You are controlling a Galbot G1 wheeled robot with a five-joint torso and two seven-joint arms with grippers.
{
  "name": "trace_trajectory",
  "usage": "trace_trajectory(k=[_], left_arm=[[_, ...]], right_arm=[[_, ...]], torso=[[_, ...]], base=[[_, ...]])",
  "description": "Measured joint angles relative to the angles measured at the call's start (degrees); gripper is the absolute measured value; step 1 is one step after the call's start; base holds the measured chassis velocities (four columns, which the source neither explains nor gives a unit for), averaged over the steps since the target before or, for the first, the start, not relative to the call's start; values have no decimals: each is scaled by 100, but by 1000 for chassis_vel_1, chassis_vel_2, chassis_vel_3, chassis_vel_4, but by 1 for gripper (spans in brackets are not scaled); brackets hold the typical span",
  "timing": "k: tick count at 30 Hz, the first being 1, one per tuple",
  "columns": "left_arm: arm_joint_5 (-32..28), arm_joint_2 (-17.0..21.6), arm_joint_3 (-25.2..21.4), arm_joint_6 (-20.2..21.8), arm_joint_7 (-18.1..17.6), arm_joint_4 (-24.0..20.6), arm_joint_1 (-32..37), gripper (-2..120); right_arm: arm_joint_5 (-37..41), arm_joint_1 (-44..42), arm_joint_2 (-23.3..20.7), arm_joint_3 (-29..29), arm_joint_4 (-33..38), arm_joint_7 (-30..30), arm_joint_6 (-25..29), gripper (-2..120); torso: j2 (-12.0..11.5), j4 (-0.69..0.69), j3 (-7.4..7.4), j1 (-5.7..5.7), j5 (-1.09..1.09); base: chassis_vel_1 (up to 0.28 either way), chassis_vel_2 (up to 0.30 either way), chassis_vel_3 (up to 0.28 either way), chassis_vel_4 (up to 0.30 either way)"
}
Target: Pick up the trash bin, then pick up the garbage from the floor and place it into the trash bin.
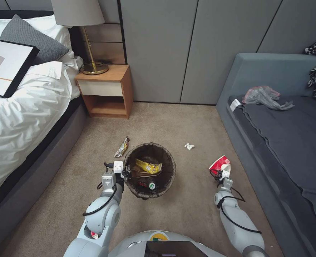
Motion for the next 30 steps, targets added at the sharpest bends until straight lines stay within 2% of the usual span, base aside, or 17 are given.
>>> trace_trajectory(k=[3, 6, 11, 13, 19, 21, 23, 24, 28, 29, 30], left_arm=[[-1, 2, 0, 0, 0, -5, 4, 2], [-1, 2, 0, 2, 0, -5, 3, 2], [0, 0, 5, 3, 0, 3, -1, 2], [0, -3, 17, 5, 0, 18, -6, 2], [0, -4, 21, 7, 1, 21, -8, 2], [0, -5, 27, 9, 0, 30, -13, 2], [1, -4, 32, 18, -2, 45, -19, 2], [1, -4, 32, 18, -2, 45, -19, 2], [1, -3, 60, 23, 2, 59, -15, 2], [1, -3, 60, 23, 2, 59, -15, 2], [2, -4, 65, 24, 3, 60, -15, 2]], right_arm=[[-6, -46, -1, 20, 157, 5, 39, 12], [-2, -251, -11, 77, 757, -14, 229, 12], [12, -373, -16, 107, 1155, -75, 374, 12], [56, -520, -28, 146, 1708, -202, 572, 12], [70, -557, -31, 158, 1857, -248, 626, 12], [87, -657, -42, 193, 2219, -387, 779, 12], [112, -903, -56, 243, 3081, -717, 1035, 12], [112, -903, -56, 243, 3081, -717, 1035, 12], [119, -1205, -75, 252, 4206, -1226, 1261, 12], [119, -1205, -75, 252, 4206, -1226, 1261, 12], [118, -1349, -86, 183, 4767, -1473, 1327, 12]], torso=[[0, 0, 0, 0, 0], [0, -1, 0, 0, -1], [0, -2, 0, 0, 1], [0, -1, 0, 0, -1], [0, -1, 0, 0, -2], [0, 2, -1, 0, -4], [0, -1, 0, 0, 2], [0, -1, 0, 0, 2], [0, -2, 0, 0, -1], [0, -2, 0, 0, -1], [0, -1, -1, 0, -1]], base=[[0, 0, 0, 0], [0, 0, 0, 0], [0, 0, 0, 0], [0, 0, 0, 0], [0, 0, 0, 0], [0, 0, 0, 0], [0, 0, 0, 0], [0, 0, 0, 0], [0, 0, 0, 0], [0, 0, 0, 0], [0, 0, 0, 0]])
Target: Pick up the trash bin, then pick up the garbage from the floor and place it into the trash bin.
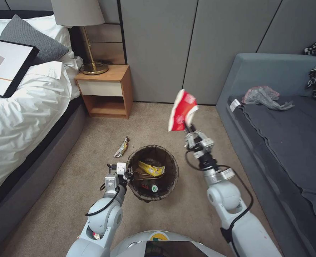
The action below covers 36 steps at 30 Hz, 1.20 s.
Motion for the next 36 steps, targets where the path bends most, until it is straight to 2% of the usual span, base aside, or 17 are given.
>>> trace_trajectory(k=[2, 6, 8, 10, 13, 14, 17, 22, 36], left_arm=[[-2, -5, 17, 5, 5, 6, -4, 2], [-1, -1, 39, 8, 7, 6, -1, 2], [4, -2, 83, 10, 20, 6, 16, 2], [7, -4, 88, 10, 23, 6, 19, 2], [30, -13, 111, 9, 27, -1, 24, 2], [30, -13, 111, 9, 27, -1, 24, 2], [49, -45, 118, 9, 31, -25, 20, 2], [47, -54, 97, 9, 32, -31, -7, 2], [-3, -31, 80, 26, 22, -21, -98, 2]], right_arm=[[-83, -265, -32, -275, 799, -448, 96, 11], [-385, -463, -102, -623, 1260, -717, 108, 11], [-647, -550, -231, -1092, 1502, -900, 38, 11], [-686, -548, -280, -1230, 1516, -911, 6, 11], [-829, -442, -506, -1934, 1359, -903, -180, 11], [-829, -442, -506, -1934, 1359, -903, -180, 11], [-1109, -389, -508, -2405, 871, -886, -214, 11], [-1263, -493, -403, -2519, 506, -886, -84, 11], [-1498, -859, -488, -2512, 222, -968, 41, 11]], torso=[[0, 1, 0, 0, 0], [0, 0, 0, 0, 0], [0, -1, 0, 0, 0], [0, 1, 0, 0, -1], [0, 2, 0, 0, 1], [0, 2, 0, 0, 1], [0, 1, 0, 0, 1], [0, 0, 0, 0, 1], [-1, 0, 0, 0, 1]], base=[[0, 0, 0, 0], [0, 0, 0, 0], [0, 0, 0, 0], [0, 0, 0, 0], [0, 0, 0, 0], [0, 0, 0, 0], [0, 0, 0, 0], [0, 0, 0, 0], [0, 0, 0, 0]])
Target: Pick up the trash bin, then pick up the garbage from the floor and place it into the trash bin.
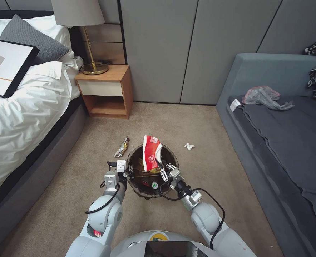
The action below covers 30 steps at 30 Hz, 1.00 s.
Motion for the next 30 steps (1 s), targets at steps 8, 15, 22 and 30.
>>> trace_trajectory(k=[8, 15, 22, 30], left_arm=[[-4, 7, -6, 10, -4, -1, -16, 2], [-6, 9, -2, 16, -6, -2, -16, 2], [-7, 17, -5, 17, -6, -7, -16, 2], [-10, 25, -4, 19, -6, -17, -16, 2]], right_arm=[[-85, -71, -17, 94, -23, -84, 49, 35], [-116, -89, -24, 112, -8, -88, 58, 61], [-123, -91, -33, 116, 11, -88, 58, 86], [-130, -103, -69, 126, 66, -88, 55, 100]], torso=[[0, 0, 0, 0, 0], [0, 0, 0, 0, 0], [0, 0, 0, 0, 0], [0, 0, 0, 0, 0]], base=[[0, 0, 0, 0], [0, 0, 0, 0], [0, 0, 0, 0], [0, 0, 0, 0]])
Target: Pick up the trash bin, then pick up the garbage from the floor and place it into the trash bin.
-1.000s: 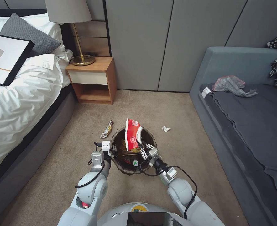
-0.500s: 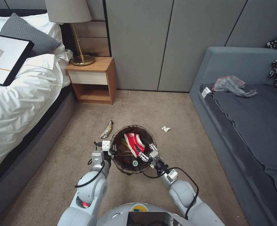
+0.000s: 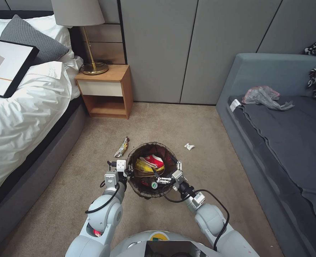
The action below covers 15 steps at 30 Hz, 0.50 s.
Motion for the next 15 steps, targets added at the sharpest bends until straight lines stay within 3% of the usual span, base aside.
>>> trace_trajectory(k=[7, 10, 15], left_arm=[[-2, 28, 2, 2, 3, 3, 0, 2], [5, 26, -35, -5, 6, 21, 8, 2], [19, 26, -75, -34, 10, 68, 7, 2]], right_arm=[[-169, -150, 35, 241, 415, 94, 121, 100], [-356, -334, 354, 768, 961, 775, 255, 100], [-189, -847, 655, 1567, 1310, 1257, 275, 100]], torso=[[0, 0, 0, 0, -1], [0, 2, 0, 0, 0], [0, -1, 0, 0, -1]], base=[[0, 0, 0, 0], [0, 0, 0, 0], [0, 0, 0, 0]])
